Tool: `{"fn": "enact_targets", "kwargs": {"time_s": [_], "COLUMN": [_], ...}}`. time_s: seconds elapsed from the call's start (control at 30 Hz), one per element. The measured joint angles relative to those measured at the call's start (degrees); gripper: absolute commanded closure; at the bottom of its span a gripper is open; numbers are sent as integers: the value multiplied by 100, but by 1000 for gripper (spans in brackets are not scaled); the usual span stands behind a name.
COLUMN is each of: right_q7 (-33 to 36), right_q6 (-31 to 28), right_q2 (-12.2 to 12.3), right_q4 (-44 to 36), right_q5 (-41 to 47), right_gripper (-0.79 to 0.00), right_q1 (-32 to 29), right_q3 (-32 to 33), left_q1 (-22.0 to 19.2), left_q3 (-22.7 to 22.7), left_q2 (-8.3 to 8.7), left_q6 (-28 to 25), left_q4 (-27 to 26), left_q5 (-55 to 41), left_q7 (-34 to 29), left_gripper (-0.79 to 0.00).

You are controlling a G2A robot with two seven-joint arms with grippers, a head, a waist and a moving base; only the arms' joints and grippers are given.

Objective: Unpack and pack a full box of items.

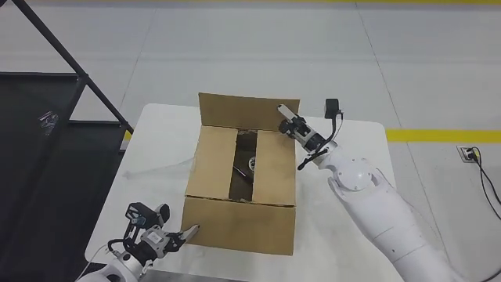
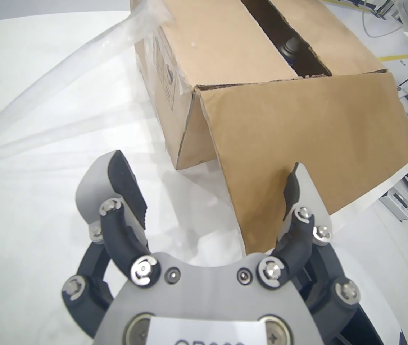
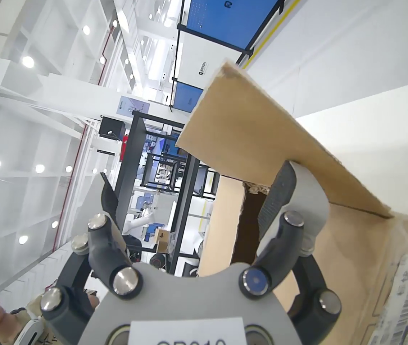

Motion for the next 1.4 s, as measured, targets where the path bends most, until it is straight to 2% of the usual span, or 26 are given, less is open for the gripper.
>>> {"fn": "enact_targets", "kwargs": {"time_s": [0.1,0.43,0.63,0.83,1.1,1.4], "right_q7": [160,147,-20,-539,-1094,-918], "right_q6": [-179,-167,44,502,944,914], "right_q2": [-34,-32,-56,-278,-697,-1123], "right_q4": [132,126,42,207,1234,2430], "right_q5": [91,96,65,102,-117,119], "right_gripper": [-785,-785,-785,-785,-785,-785], "right_q1": [48,46,8,325,1015,1476], "right_q3": [7,8,15,-142,-564,-759], "left_q1": [20,166,110,8,11,-30], "left_q3": [-19,-189,-317,-297,-188,-96], "left_q2": [6,14,42,63,63,66], "left_q6": [-19,89,-233,-263,-156,-73], "left_q4": [-22,-27,24,30,119,199], "left_q5": [5,-208,-803,-736,-485,-394], "left_q7": [51,283,10,-163,-4,41], "left_gripper": [-785,-785,-785,-785,-785,-785]}}
